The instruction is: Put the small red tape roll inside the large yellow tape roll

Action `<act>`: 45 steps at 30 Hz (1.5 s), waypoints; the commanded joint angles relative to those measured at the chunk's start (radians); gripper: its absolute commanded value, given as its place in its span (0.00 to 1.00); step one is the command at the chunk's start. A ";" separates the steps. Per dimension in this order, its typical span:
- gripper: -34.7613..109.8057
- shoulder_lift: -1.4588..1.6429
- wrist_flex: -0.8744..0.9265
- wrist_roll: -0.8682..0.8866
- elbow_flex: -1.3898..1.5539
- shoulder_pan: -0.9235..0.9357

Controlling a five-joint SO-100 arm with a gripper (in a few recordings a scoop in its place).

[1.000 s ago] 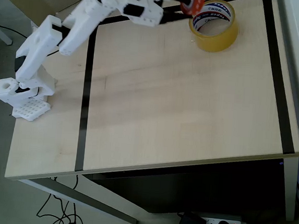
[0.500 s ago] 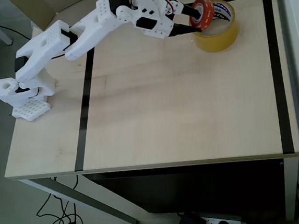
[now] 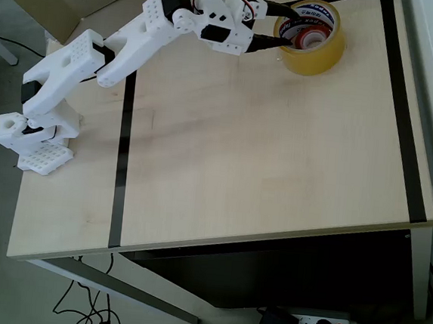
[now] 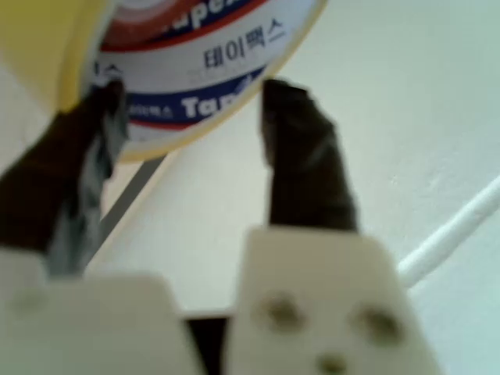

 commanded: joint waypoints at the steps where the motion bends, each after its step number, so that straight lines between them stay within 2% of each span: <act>1: 0.37 0.064 0.037 -0.041 -0.123 -0.015; 5: 0.24 0.083 0.127 -0.046 -0.183 -0.012; 8: 0.24 0.132 0.284 -0.048 -0.210 0.000; 13: 0.24 0.272 0.661 -0.043 -0.204 0.021; 14: 0.24 0.299 0.687 -0.020 -0.179 0.025; 16: 0.24 0.471 0.686 0.046 0.034 0.035; 21: 0.24 0.753 0.686 0.222 0.261 0.025; 26: 0.24 0.997 0.680 0.316 0.448 -0.025; 28: 0.24 1.140 0.591 0.322 0.626 -0.032; 34: 0.24 1.810 -0.041 0.322 1.612 -0.038; 39: 0.24 2.029 -0.150 0.347 1.979 0.017; 45: 0.24 2.223 -0.247 0.403 2.256 0.118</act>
